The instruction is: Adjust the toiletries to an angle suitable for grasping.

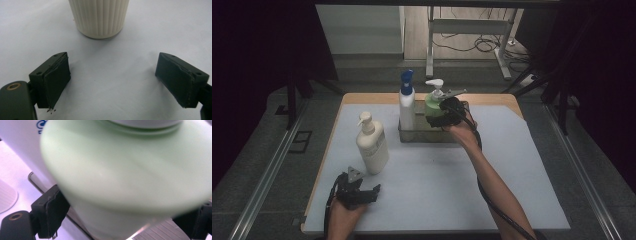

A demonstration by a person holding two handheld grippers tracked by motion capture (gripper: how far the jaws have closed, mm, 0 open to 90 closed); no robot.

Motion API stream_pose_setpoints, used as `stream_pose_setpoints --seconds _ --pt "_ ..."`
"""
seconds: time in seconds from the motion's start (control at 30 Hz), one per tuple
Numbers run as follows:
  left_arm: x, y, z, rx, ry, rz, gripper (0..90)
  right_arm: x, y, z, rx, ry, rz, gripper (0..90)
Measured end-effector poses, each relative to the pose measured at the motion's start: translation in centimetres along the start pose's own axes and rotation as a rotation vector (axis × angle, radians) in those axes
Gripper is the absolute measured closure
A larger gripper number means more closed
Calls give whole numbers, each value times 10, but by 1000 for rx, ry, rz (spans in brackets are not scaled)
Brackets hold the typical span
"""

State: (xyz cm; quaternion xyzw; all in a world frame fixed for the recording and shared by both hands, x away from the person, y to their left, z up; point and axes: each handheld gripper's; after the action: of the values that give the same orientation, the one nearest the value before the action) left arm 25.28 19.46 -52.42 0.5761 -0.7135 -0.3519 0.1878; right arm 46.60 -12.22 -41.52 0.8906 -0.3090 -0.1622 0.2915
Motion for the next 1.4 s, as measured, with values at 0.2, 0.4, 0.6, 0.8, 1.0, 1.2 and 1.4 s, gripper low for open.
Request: stream_pose_setpoints --seconds 0.2,0.4,0.6,0.8,1.0,1.2,1.4 --pt "0 0 0 0 1 1 121 0 13 6 0 -29 -35 114" --pt "0 0 0 0 0 0 121 -2 24 17 -7 -47 -66 208" --pt "0 0 0 0 0 -1 121 1 31 27 -34 -57 -79 403" --pt "0 0 0 1 0 -2 121 4 37 35 -26 -61 -50 586" --pt "0 0 0 1 0 -2 121 12 36 36 -28 -76 14 750" --pt "0 0 0 0 0 -1 121 19 25 42 -21 -111 40 890" --pt "0 0 0 0 0 -2 121 27 14 44 -21 -151 57 893"
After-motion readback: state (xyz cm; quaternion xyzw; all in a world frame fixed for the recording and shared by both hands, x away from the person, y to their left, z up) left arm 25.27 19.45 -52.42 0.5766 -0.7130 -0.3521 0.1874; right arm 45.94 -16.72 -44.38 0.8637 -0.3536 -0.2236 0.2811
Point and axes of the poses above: each handheld gripper's, and its own axes: y roughly backward along the jaws, z roughly out of its underside, x roughly to its right, and after that the axes turned 13 degrees about -z, right-handed
